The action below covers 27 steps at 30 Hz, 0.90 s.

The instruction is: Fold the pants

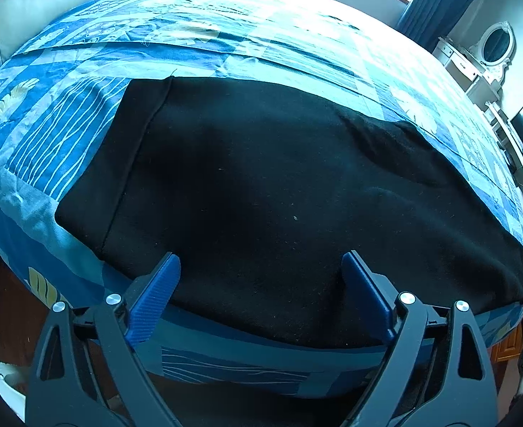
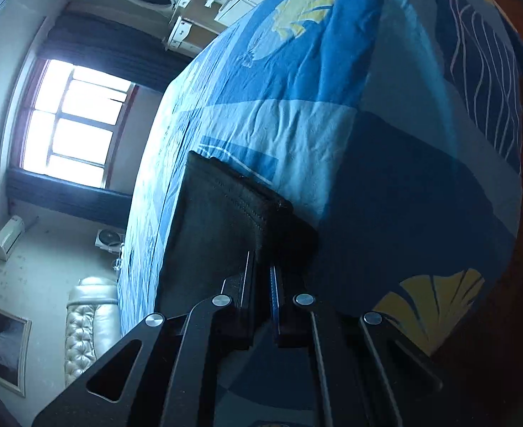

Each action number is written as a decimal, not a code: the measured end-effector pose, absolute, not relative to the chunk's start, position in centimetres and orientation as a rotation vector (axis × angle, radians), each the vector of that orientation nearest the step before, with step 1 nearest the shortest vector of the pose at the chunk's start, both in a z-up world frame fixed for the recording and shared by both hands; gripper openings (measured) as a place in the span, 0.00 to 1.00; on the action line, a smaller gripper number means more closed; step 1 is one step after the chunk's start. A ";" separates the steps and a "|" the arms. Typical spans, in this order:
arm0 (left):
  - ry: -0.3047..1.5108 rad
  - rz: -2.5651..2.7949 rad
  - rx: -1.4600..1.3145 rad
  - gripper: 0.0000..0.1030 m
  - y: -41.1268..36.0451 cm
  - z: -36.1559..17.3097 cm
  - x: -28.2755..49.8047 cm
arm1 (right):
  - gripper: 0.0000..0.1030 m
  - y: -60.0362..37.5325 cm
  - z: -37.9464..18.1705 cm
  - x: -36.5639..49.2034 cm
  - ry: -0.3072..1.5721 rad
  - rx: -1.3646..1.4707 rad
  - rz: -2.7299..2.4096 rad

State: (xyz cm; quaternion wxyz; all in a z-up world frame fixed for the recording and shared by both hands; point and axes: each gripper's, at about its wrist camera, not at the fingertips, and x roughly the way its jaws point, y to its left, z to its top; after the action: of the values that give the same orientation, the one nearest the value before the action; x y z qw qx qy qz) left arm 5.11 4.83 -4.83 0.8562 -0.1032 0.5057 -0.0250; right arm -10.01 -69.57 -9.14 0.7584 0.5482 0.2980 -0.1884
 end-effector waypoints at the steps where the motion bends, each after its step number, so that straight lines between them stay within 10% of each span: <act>1: 1.063 -0.056 -0.218 0.89 4.9 -4.8 5.1 | 0.09 -69.5 -8.4 -10.0 0.663 1.167 -0.406; 4: 1.062 -0.065 -0.217 0.89 4.9 -4.8 5.1 | 0.16 -70.2 -4.8 -10.0 0.685 1.024 -0.408; 9: 1.039 -0.084 -0.260 0.89 5.0 -4.3 4.7 | 0.58 -73.6 -2.6 -7.9 0.733 0.914 -0.331; 19: 1.054 -0.076 -0.244 0.89 3.6 -4.1 4.6 | 0.60 -74.9 -8.5 -3.0 0.911 0.980 -0.135; 22: 1.062 -0.063 -0.243 0.89 3.5 -4.3 4.8 | 0.53 -72.6 -8.2 -1.1 1.018 0.834 -0.102; 24: 1.065 -0.052 -0.243 0.89 3.3 -4.4 4.9 | 0.21 -71.5 -7.7 -0.2 1.063 0.752 -0.102; 27: 1.066 -0.040 -0.234 0.89 2.9 -4.5 5.1 | 0.19 -70.2 -5.1 0.8 1.057 0.613 -0.123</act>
State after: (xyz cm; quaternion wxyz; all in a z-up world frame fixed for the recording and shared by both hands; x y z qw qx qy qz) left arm 5.11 2.87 -4.46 0.8545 -0.1112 0.5070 -0.0191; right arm 0.75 -70.15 -5.14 0.8173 0.2875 0.4960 -0.0579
